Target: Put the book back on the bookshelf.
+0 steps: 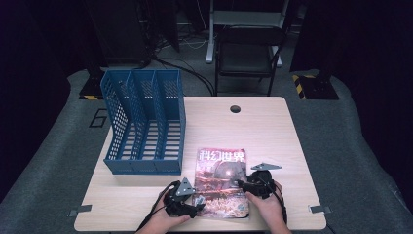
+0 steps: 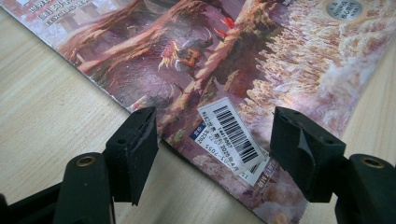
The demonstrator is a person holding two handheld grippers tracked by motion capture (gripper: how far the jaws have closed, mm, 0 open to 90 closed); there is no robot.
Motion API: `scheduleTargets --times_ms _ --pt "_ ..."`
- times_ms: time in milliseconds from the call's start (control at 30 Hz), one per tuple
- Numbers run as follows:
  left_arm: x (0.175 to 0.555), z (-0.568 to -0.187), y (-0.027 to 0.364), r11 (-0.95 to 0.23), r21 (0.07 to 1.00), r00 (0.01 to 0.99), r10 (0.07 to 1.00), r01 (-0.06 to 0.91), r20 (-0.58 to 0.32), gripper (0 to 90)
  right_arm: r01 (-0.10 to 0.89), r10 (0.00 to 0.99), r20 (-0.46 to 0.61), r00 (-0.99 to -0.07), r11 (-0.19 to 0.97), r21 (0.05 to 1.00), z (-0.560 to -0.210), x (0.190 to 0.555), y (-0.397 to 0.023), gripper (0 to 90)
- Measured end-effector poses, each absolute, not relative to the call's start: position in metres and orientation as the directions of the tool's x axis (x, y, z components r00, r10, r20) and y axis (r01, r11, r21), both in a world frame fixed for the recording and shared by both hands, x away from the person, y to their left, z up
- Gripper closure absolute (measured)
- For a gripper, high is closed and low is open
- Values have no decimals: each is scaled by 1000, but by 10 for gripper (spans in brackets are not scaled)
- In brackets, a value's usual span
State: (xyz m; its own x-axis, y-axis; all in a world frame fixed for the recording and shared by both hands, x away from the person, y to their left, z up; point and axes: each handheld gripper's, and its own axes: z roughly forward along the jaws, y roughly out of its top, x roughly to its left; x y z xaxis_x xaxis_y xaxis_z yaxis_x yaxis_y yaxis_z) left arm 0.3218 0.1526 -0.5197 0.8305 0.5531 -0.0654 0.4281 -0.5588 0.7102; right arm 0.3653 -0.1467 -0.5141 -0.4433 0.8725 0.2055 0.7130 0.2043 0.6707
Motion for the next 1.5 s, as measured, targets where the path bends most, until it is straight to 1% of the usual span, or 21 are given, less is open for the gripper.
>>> scheduleTargets --times_ms 200,233,333,467,567,600,633,767,967,1033,1200,1367,1433,1500 --pt "322 -520 155 -558 713 837 542 424 -74 321 698 882 180 -435 204 687 -516 368 -144 459" --pt "321 -521 155 -553 717 836 544 425 -76 322 691 885 162 -436 214 690 -516 369 -144 441" --pt "321 -521 156 -552 723 839 540 416 -70 322 691 893 161 -421 200 694 -517 369 -141 435" --pt "321 -522 155 -543 731 835 547 413 -65 322 669 893 153 -424 195 717 -519 369 -136 417" --pt "321 -522 156 -547 729 841 535 412 -74 323 663 895 148 -420 191 724 -520 368 -138 430" --pt "321 -522 157 -547 730 842 534 411 -74 323 672 898 174 -403 162 723 -520 368 -138 434" --pt "321 -523 157 -550 731 843 535 404 -64 323 674 898 178 -403 159 721 -520 369 -139 439" --pt "322 -522 157 -551 726 843 533 411 -73 323 703 897 246 -368 95 705 -519 370 -141 449" --pt "322 -522 156 -551 727 843 532 410 -72 323 700 889 276 -365 67 711 -517 369 -144 453" --pt "322 -521 157 -554 724 845 530 410 -72 323 691 882 279 -379 68 720 -515 369 -145 454" --pt "322 -521 156 -558 723 841 538 408 -60 324 677 859 330 -392 26 735 -507 367 -146 460" --pt "322 -521 156 -559 722 842 535 407 -61 323 654 824 360 -437 16 756 -497 364 -147 484" --pt "322 -521 156 -559 722 842 535 407 -61 323 651 809 366 -460 28 758 -495 363 -146 496" --pt "322 -521 156 -559 723 843 535 406 -60 323 657 815 350 -461 49 752 -495 362 -143 498"
